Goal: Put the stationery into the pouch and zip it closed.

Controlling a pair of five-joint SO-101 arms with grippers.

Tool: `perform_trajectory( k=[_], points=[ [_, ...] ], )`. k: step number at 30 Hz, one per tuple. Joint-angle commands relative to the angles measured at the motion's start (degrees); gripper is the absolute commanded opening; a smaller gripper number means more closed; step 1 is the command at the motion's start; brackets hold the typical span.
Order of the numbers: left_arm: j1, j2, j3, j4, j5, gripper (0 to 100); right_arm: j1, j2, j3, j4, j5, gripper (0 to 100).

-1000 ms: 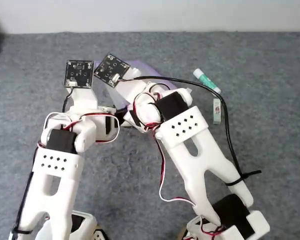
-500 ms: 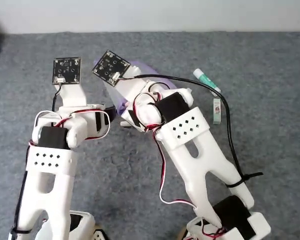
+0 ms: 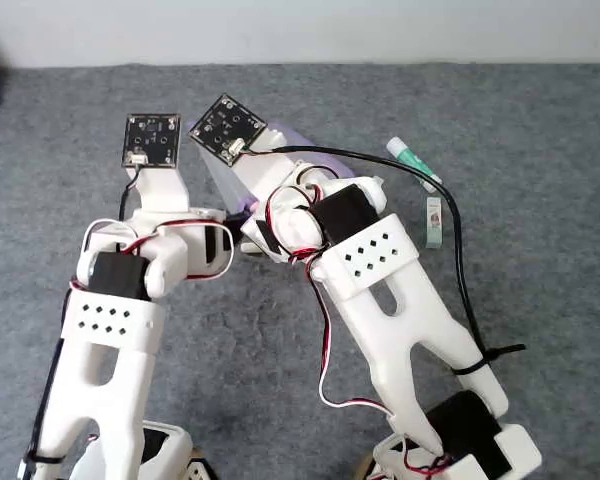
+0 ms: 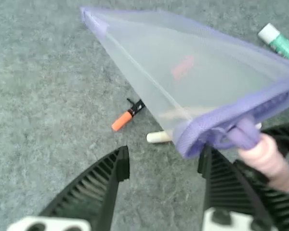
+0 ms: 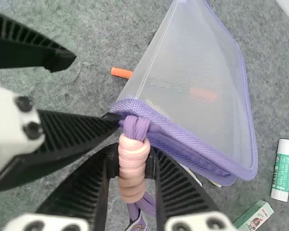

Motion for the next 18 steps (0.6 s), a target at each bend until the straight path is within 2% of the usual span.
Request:
perform_trajectory(
  k=[1,8,18],
  points=[
    [0.53,0.00,0.22,-3.60,0.70,25,0.04,-2.95,-3.25,-0.22,-0.62,0.9],
    [0.44,0.00,6.81,-11.34,0.53,25,0.04,-3.03,-3.34,-0.22,-0.70,0.9],
    [0.09,0.09,10.77,-16.00,0.44,25,-0.04,-3.03,-3.34,0.04,-0.70,0.9]
  ],
)
